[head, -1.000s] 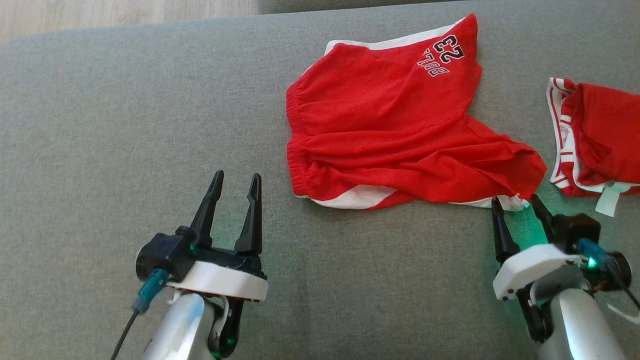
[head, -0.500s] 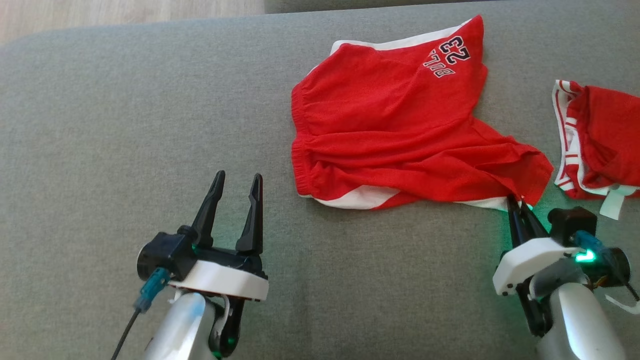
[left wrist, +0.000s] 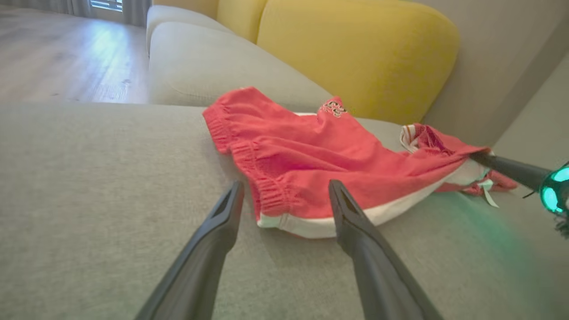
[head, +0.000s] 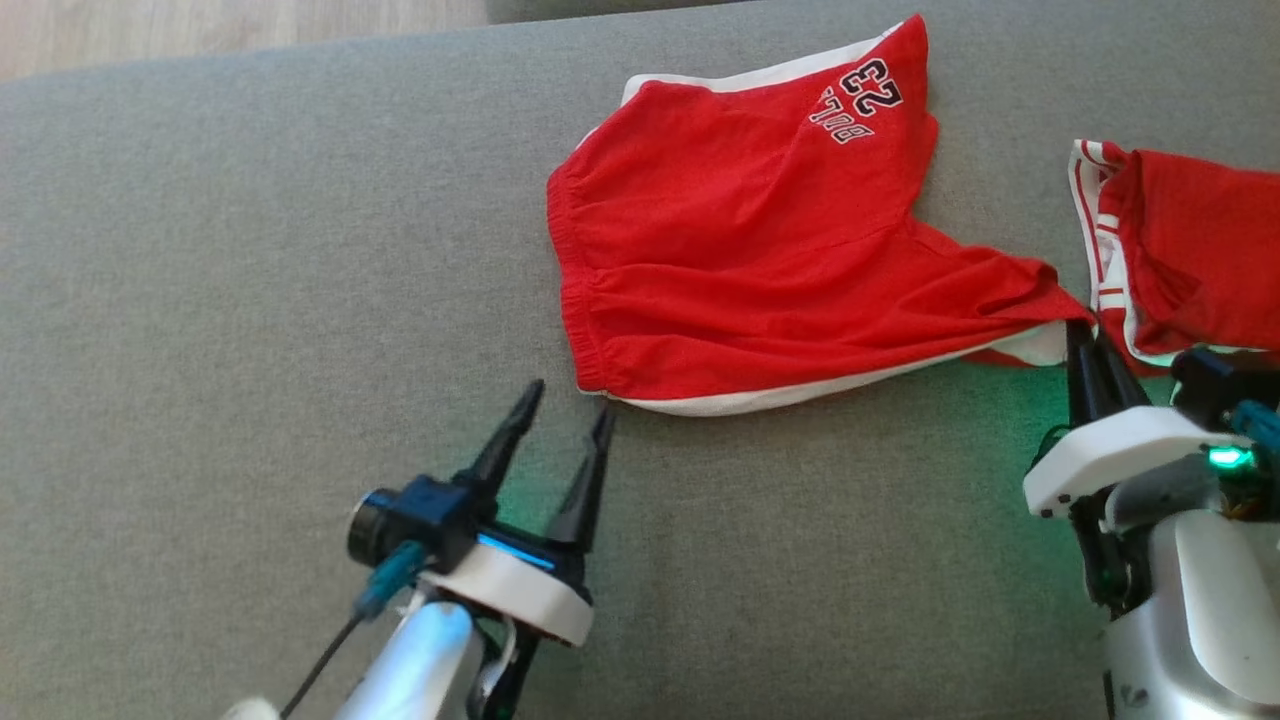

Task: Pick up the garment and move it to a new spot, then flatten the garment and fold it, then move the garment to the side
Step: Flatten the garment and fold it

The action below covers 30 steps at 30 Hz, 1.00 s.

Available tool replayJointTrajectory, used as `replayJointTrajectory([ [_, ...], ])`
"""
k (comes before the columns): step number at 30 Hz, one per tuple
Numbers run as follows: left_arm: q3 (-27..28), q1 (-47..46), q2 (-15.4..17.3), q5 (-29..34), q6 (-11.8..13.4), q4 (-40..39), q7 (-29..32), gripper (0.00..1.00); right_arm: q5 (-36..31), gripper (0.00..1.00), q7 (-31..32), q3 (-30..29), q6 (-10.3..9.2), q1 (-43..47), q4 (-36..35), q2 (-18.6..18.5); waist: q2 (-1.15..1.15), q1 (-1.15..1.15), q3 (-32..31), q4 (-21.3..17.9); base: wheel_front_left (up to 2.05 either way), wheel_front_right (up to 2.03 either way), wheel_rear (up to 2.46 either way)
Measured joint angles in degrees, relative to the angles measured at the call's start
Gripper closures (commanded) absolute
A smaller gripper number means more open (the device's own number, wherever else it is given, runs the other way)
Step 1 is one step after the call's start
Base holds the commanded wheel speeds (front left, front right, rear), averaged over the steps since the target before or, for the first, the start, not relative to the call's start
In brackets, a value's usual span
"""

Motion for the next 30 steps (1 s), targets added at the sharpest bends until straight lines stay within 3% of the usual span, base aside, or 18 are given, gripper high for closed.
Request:
replayJointTrajectory([
  [5,-3.97,-3.30,0.10,0.23,-0.16,5.31,1.83,0.00,-0.01,1.00,1.11,-0.09,0.00,-0.21,-1.67,0.00,0.00,0.00,0.51,-0.46,0.00,0.00,0.00],
  [14,-6.41,-8.73,0.13,0.24,-0.21,13.25,2.34,0.00,0.12,1.00,1.85,0.52,0.00,-0.19,-2.71,0.01,0.00,0.00,1.34,-1.81,0.00,0.00,0.00],
  [27,-9.00,-13.37,0.10,-0.23,-0.22,17.80,1.14,0.00,0.37,1.00,1.86,0.91,0.00,-0.20,-3.26,0.01,0.00,0.00,2.59,-2.80,0.00,0.00,0.00],
  [28,-9.49,-13.57,0.10,-0.62,-0.22,18.14,1.14,0.15,0.37,1.00,1.86,0.94,0.00,-0.20,-3.26,0.01,0.00,0.00,2.69,-2.88,0.00,0.00,0.00],
  [29,-9.79,-13.67,0.09,-0.85,-0.23,18.46,1.14,0.67,0.37,1.00,1.86,1.03,0.00,-0.21,-3.26,0.01,0.00,0.00,2.78,-2.96,0.00,0.00,0.00],
  [30,-10.04,-13.68,0.09,-1.00,-0.23,18.59,1.11,1.00,0.38,1.00,1.86,1.18,0.00,-0.24,-3.26,0.01,0.00,0.00,2.83,-3.04,0.00,0.00,0.00],
])
